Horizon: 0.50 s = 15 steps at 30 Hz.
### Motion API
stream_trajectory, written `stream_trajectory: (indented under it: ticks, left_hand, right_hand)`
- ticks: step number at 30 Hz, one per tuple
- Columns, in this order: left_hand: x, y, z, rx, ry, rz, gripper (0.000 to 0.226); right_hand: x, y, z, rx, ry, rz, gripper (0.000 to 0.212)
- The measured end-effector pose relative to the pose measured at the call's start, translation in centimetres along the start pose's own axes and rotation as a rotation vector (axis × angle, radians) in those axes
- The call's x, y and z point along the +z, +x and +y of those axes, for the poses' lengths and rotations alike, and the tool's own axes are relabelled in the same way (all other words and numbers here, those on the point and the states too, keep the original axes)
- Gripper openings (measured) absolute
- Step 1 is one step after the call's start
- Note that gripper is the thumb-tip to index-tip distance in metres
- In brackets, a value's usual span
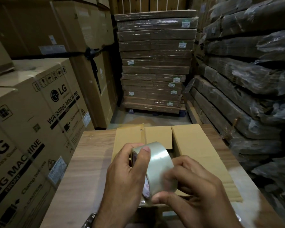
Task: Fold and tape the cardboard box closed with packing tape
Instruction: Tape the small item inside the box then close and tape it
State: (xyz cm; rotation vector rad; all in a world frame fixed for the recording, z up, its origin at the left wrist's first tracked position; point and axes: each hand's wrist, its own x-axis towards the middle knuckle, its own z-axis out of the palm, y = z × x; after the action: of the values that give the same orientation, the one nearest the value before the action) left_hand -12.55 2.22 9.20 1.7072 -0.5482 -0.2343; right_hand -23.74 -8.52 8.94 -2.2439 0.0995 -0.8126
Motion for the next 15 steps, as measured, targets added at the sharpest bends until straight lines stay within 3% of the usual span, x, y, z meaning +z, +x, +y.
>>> stream_trajectory:
  ticks: [3,7,15]
  left_hand:
    - [-0.06,0.07,0.28,0.029,0.027,0.008,0.053]
    - [0.10,-0.03,0.38,0.025,-0.009,-0.004,0.052]
    - [0.02,-0.25,0.17,0.023,-0.003,-0.016,0.054]
  right_hand:
    - [0.02,-0.37,-0.25,0.042,0.027,0.016,0.029]
    - [-0.42,0.08,-0.77,0.069,0.058,0.006,0.049]
    - [-0.39,0.10,-0.70,0.033,0.064,0.004,0.038]
